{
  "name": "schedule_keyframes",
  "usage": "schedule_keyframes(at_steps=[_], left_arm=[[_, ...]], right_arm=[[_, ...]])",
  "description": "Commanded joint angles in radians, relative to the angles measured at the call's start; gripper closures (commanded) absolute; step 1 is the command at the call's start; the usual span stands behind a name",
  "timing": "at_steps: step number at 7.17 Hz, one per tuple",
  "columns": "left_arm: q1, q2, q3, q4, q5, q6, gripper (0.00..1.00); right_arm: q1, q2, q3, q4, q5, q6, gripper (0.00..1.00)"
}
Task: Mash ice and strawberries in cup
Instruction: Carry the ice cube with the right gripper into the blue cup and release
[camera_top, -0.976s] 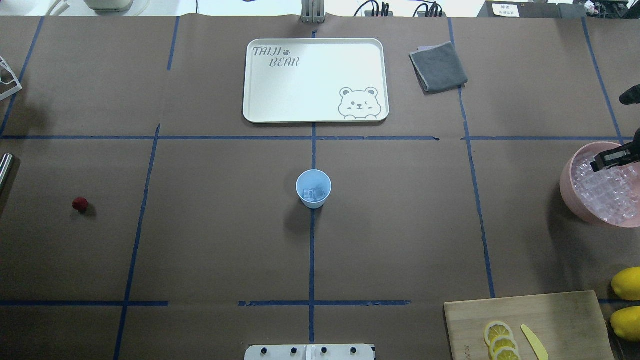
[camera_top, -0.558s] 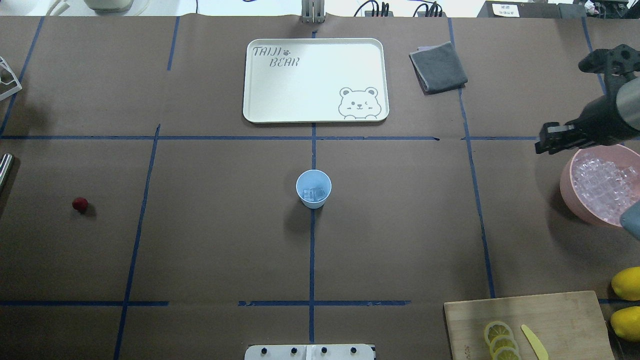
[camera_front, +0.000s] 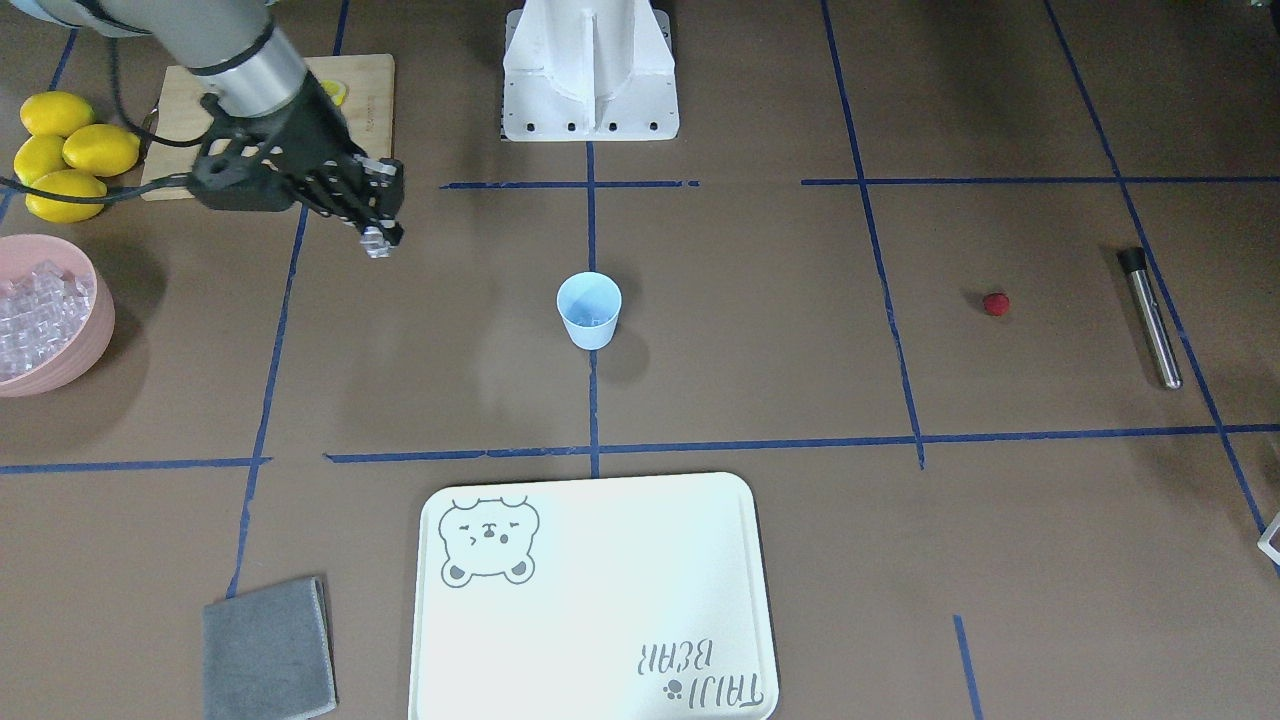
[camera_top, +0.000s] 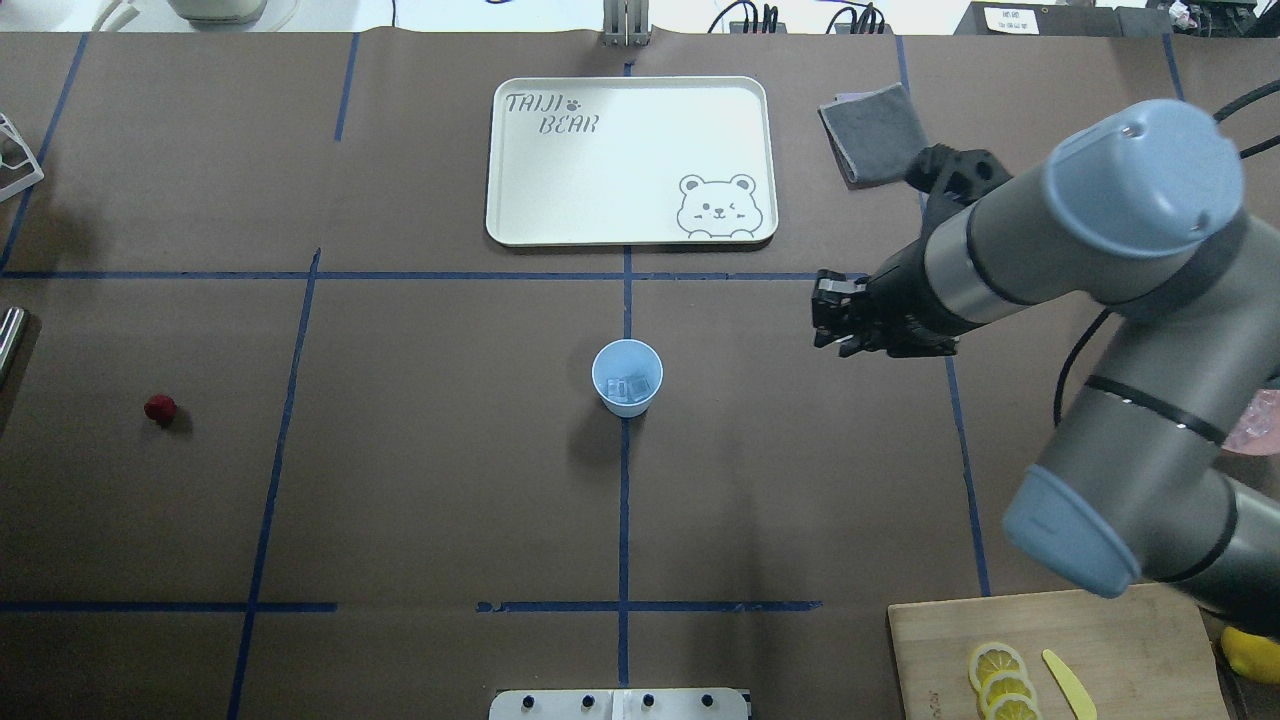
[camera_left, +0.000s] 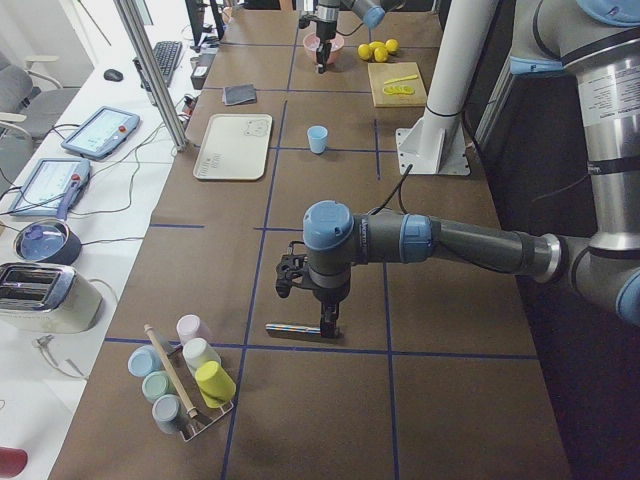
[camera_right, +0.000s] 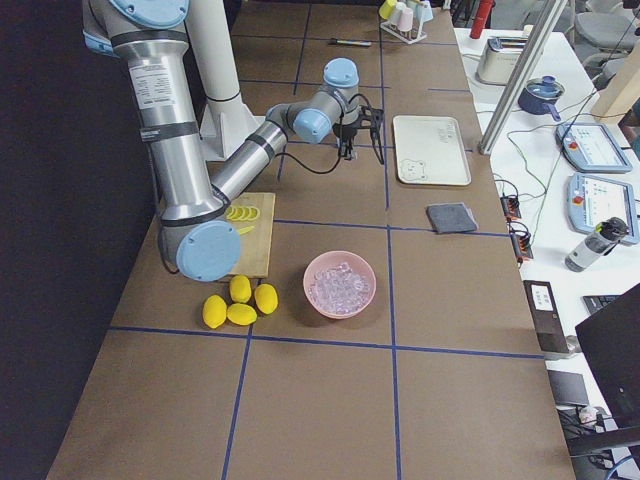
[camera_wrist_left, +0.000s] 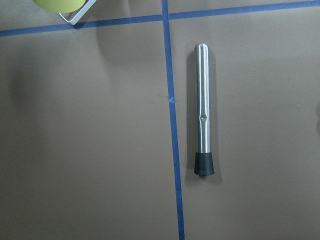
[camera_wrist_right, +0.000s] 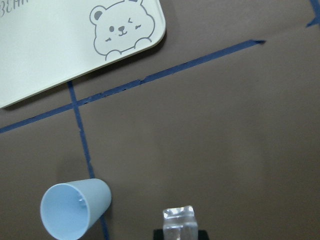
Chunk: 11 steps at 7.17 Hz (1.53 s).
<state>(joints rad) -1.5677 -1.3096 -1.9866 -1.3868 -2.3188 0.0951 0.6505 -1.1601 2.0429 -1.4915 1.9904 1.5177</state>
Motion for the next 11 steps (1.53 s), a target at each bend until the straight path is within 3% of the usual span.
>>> schedule_keyframes(at_steps=[1,3,5,7,9,10,11], left_arm=[[0.000,0.001,-0.001,0.000,-0.001,0.002,0.00],[0.000,0.001,-0.001,0.000,-0.001,0.003,0.00],[0.000,0.001,-0.001,0.000,-0.001,0.003,0.00],[0.000,0.001,-0.001,0.000,-0.001,0.003,0.00],[0.000,0.001,-0.001,0.000,-0.001,0.003,0.00],[0.000,0.001,-0.001,0.000,-0.001,0.003,0.00],[0.000,0.001,-0.001,0.000,-0.001,0.003,0.00]], right_arm=[[-0.123,0.207,-0.187,0.005,-0.116,0.150,1.00],[-0.134,0.285,-0.295,0.011,-0.116,0.179,1.00],[-0.152,0.292,-0.314,0.011,-0.117,0.179,1.00],[-0.161,0.293,-0.325,0.011,-0.133,0.177,0.90],[-0.161,0.318,-0.351,0.010,-0.134,0.182,0.52],[-0.161,0.339,-0.381,0.010,-0.134,0.186,0.42],[-0.163,0.344,-0.386,0.010,-0.134,0.188,0.00]])
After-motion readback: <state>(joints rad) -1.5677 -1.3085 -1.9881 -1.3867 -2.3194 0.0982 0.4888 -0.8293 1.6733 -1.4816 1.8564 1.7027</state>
